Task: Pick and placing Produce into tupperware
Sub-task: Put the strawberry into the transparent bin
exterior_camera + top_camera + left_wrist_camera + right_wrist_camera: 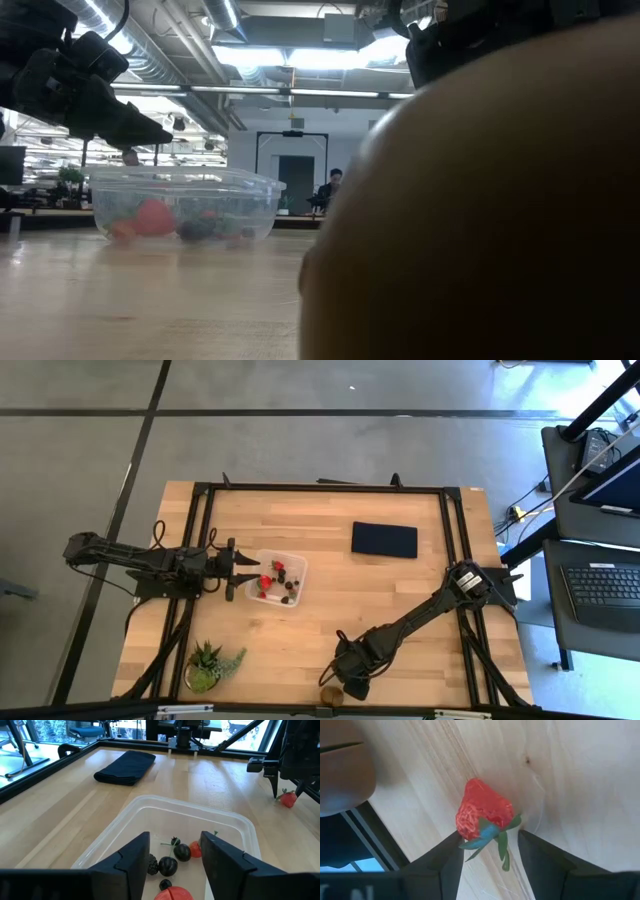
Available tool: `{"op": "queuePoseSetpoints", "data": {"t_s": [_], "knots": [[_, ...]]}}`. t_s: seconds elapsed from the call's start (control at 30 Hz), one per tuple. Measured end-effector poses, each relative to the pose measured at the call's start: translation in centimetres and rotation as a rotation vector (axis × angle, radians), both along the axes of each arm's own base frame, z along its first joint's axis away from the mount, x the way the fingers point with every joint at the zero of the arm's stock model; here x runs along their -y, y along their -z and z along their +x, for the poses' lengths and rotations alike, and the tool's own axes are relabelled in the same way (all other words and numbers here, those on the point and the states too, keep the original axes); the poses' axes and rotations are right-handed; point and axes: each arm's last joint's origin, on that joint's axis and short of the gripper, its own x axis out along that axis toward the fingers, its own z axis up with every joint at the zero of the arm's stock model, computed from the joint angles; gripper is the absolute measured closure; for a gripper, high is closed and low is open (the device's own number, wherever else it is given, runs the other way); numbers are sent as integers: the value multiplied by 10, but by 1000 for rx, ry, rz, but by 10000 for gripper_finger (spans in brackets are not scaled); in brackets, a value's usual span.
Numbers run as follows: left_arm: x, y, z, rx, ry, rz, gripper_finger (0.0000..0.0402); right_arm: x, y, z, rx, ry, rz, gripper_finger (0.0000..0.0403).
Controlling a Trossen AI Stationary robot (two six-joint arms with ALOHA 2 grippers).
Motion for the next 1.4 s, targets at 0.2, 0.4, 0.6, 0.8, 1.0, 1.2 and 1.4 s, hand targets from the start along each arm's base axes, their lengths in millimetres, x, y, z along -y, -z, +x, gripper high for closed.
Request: {"op": "queuePoseSetpoints", "data": {"t_s": [0.2, 0.4, 0.6, 0.8, 1.0, 1.2, 1.4], "knots": [[0, 0, 0, 0, 0, 0, 232, 0, 0, 0, 1, 1, 1, 213], [0, 0, 0, 0, 0, 0, 240, -1, 0, 1, 13, 0, 9, 203], [0, 0, 0, 0, 0, 0, 236, 0, -1, 3, 25, 4, 16, 180], [0, 0, 0, 0, 0, 0, 231, 3, -1, 6, 44, -3, 14, 170], [0, 0, 0, 0, 0, 0, 237, 4, -1, 9, 65, 0, 7, 175], [0, 0, 0, 0, 0, 0, 239, 4, -1, 9, 75, 4, -8, 177], [0, 0, 0, 0, 0, 0, 232, 5, -1, 10, 89, 8, -25, 177]]}}
